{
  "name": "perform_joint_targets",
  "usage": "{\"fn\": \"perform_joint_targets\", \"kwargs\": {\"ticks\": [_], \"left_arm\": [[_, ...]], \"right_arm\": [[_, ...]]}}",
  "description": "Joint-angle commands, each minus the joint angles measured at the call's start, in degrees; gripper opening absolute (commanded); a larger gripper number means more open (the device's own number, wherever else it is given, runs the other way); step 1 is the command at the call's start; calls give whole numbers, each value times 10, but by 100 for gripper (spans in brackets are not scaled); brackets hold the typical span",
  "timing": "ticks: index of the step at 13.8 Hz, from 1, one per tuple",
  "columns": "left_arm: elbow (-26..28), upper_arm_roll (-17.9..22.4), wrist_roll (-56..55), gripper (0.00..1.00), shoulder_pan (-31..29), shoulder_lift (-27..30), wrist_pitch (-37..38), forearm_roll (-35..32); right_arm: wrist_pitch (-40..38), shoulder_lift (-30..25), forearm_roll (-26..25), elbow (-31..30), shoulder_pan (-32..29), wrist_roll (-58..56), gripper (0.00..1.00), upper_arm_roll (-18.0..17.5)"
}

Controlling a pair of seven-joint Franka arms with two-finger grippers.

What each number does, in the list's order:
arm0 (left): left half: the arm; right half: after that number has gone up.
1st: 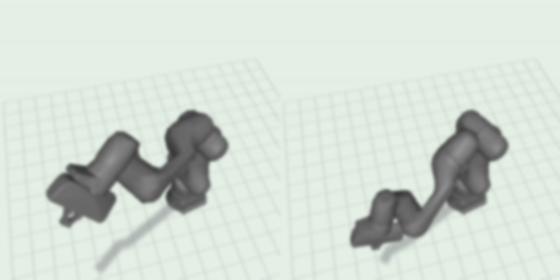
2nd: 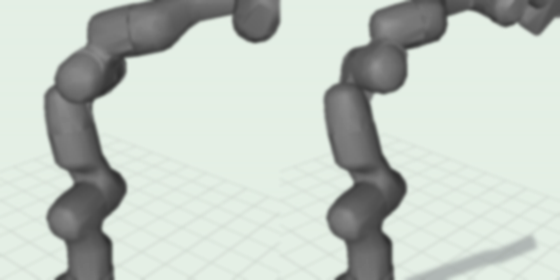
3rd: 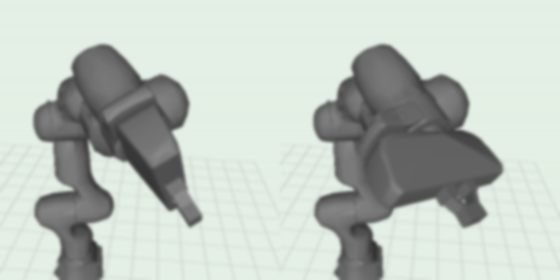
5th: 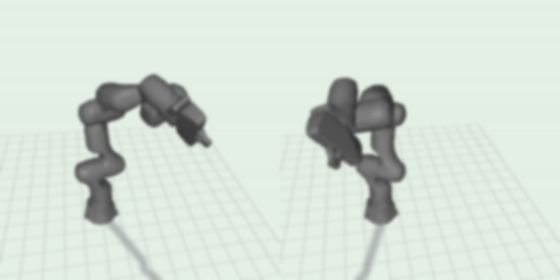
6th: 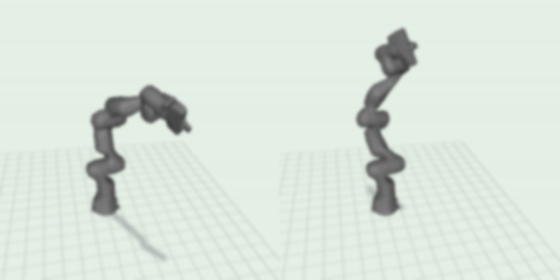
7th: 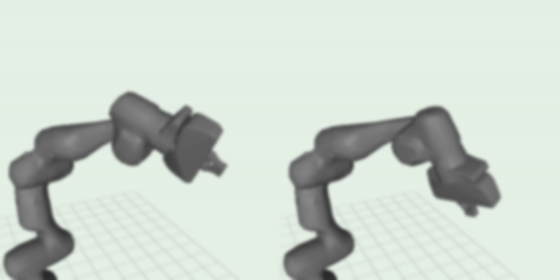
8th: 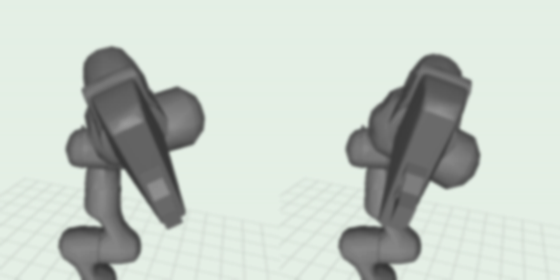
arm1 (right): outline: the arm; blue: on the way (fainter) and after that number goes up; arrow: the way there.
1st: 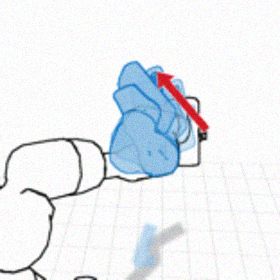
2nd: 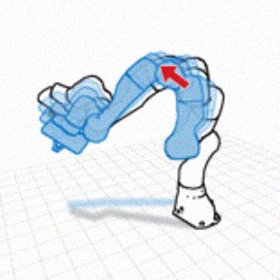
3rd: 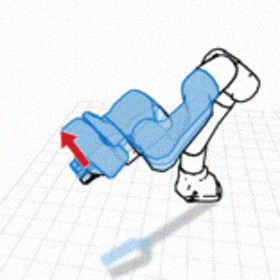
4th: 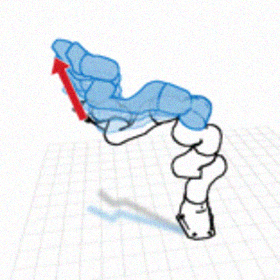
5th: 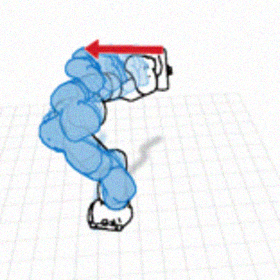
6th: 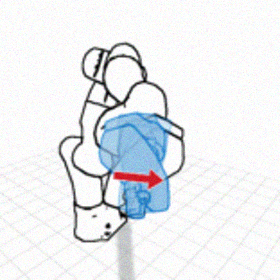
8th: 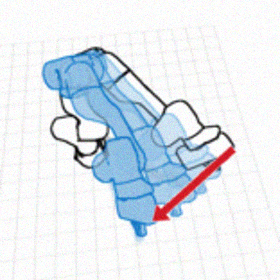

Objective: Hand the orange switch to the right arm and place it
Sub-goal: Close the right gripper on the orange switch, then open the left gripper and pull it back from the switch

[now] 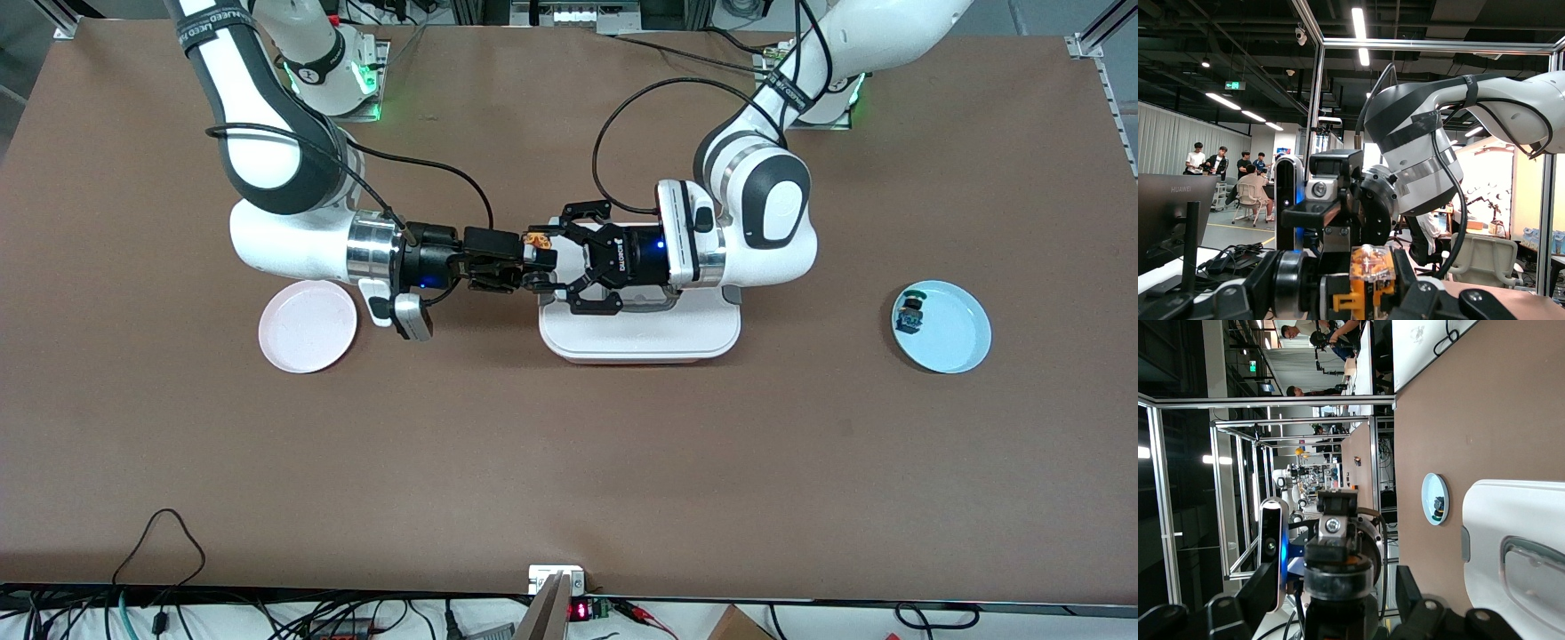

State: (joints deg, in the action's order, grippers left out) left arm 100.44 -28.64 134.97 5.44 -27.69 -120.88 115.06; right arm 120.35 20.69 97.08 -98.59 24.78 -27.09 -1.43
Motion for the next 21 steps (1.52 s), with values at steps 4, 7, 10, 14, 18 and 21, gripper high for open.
{"fn": "perform_joint_targets", "kwargs": {"ticks": [4, 7, 10, 14, 18, 21], "left_arm": [[3, 0, 19, 7, 2, 7, 5, 22], [3, -1, 18, 7, 2, 8, 5, 22], [3, -1, 18, 7, 2, 8, 5, 23], [4, -1, 18, 8, 2, 8, 5, 22], [6, -11, 21, 100, -1, 8, 5, 22], [7, -10, 20, 100, -5, 8, 6, 21]], "right_arm": [[-8, -2, 2, 3, -2, -3, 70, -1], [-8, -7, 1, 1, 0, -5, 39, -1], [-11, -8, 0, 0, -4, -4, 22, -1], [-35, -7, -24, 1, -15, -5, 0, 3], [-49, -5, -24, 4, -24, -6, 0, 3], [-50, -3, -24, 9, -25, -5, 0, 3]]}}
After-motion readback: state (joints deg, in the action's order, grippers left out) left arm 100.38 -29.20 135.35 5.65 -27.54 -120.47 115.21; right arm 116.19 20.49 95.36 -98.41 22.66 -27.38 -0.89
